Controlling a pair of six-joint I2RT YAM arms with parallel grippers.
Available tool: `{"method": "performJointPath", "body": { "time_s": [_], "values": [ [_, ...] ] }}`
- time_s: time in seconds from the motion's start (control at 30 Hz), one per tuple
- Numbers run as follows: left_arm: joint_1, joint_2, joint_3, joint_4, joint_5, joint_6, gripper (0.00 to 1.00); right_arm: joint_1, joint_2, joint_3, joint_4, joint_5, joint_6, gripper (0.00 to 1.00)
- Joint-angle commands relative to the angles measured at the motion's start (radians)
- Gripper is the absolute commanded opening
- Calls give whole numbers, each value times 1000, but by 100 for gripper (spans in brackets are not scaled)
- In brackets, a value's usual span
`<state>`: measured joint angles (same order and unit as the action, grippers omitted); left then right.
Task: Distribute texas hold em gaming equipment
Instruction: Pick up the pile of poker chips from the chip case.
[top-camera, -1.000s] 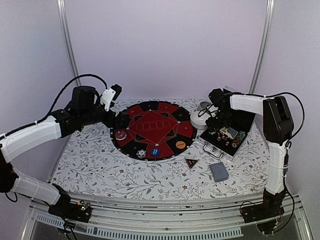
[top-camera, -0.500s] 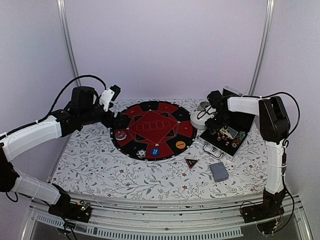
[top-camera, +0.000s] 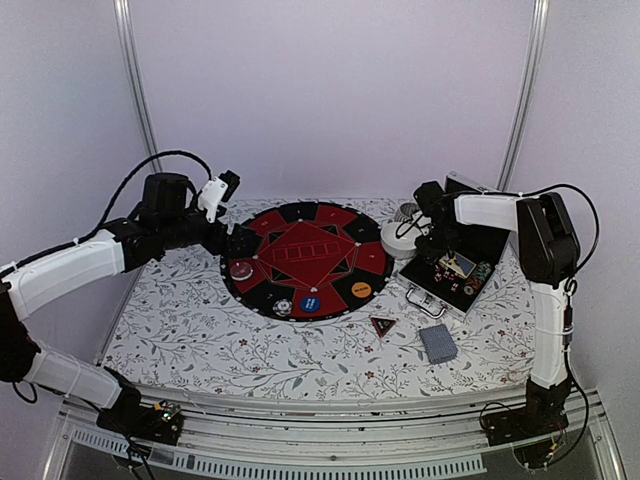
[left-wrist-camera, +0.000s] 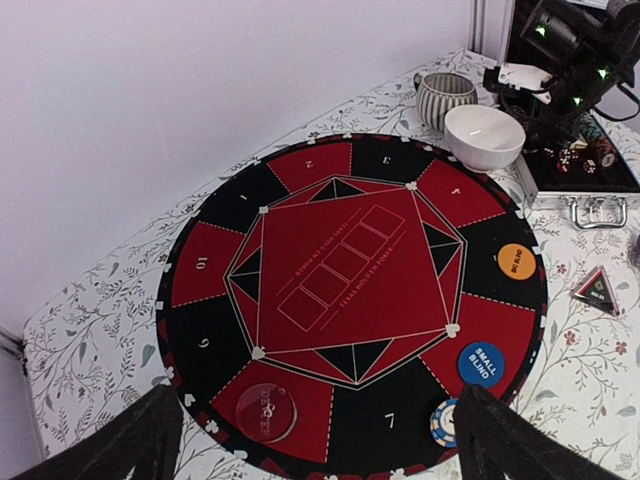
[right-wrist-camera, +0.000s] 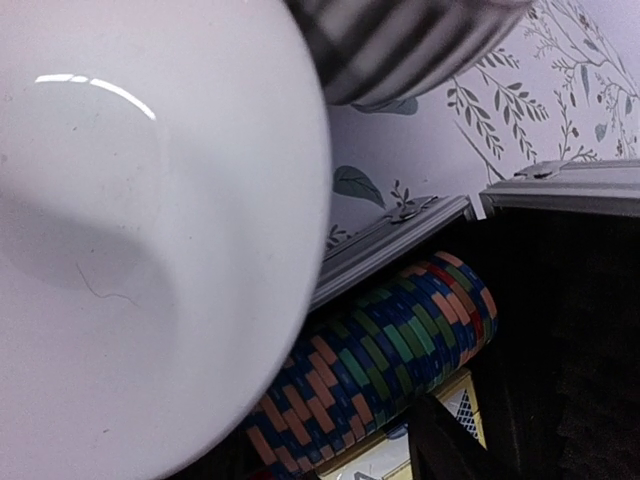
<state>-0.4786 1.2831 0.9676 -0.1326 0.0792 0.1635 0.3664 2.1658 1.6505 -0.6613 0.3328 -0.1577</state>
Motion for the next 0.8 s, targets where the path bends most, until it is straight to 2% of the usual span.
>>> {"method": "performJointPath", "body": {
  "time_s": [0.0, 0.23, 0.6, 0.77],
  "values": [
    [22, 20, -5, 13, 31, -14, 97, -1, 5, 32, 24, 25, 24, 51],
    [47, 32, -3, 12, 76, -34, 97, -1, 3, 34, -12, -6, 64, 28],
    [71, 51, 0, 12, 121, -52, 97, -5, 8, 16, -21, -114, 73, 28],
    [78, 62, 3, 10, 140, -60, 98, -23, 20, 20, -20, -134, 65, 35]
  ]
}}
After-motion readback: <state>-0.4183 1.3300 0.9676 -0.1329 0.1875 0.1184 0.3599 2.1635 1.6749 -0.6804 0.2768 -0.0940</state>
